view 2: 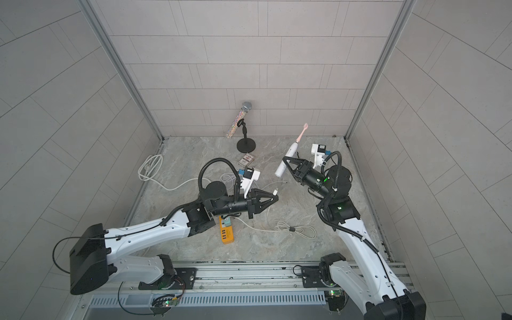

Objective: Charge the electric toothbrush
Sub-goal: Insert the charging cable into the electric toothbrush.

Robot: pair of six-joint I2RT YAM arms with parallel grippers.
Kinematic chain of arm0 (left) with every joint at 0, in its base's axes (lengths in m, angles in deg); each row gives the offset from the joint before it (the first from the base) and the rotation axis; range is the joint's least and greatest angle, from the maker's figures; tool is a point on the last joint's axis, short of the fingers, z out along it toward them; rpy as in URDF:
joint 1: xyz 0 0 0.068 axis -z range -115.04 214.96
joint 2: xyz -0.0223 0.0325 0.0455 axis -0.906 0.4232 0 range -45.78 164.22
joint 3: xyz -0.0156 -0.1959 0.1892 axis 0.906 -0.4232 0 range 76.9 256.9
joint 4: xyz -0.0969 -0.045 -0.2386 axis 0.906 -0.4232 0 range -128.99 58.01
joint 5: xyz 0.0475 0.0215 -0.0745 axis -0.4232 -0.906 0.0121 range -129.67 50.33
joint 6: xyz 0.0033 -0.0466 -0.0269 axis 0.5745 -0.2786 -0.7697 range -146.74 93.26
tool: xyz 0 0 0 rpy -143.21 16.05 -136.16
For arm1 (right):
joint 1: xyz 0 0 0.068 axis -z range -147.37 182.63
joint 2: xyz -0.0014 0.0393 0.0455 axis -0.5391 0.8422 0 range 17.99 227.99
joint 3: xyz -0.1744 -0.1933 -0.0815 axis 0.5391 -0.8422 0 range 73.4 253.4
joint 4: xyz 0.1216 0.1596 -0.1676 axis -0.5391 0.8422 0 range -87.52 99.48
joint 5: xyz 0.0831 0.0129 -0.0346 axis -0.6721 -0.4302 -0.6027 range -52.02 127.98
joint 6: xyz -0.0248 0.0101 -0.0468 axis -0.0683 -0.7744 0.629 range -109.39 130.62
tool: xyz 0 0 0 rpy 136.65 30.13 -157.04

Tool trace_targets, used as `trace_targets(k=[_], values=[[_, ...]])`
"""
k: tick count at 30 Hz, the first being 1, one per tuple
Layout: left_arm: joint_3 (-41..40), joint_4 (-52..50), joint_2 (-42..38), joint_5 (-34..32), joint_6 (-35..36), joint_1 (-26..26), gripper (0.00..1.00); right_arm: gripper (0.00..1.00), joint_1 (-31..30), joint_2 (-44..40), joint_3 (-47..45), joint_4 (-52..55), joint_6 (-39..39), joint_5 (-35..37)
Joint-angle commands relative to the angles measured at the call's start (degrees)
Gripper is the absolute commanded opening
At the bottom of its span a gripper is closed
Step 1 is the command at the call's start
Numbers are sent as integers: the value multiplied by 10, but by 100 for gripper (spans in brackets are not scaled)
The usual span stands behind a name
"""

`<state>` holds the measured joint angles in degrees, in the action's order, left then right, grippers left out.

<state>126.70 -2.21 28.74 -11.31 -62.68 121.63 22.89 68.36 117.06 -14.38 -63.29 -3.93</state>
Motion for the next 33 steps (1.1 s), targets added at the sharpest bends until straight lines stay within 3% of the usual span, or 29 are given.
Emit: trace_targets(k=[1, 22, 33], values=[[25, -52, -8, 7, 35, -5, 0, 5, -2, -22, -4, -25, -24, -12], [73, -94, 11, -3, 66, -15, 0, 4, -34, -58, -10, 39, 11, -7], [75, -161, -2, -21, 123, -16, 0, 3, -35, -60, 16, 86, 35, -1]])
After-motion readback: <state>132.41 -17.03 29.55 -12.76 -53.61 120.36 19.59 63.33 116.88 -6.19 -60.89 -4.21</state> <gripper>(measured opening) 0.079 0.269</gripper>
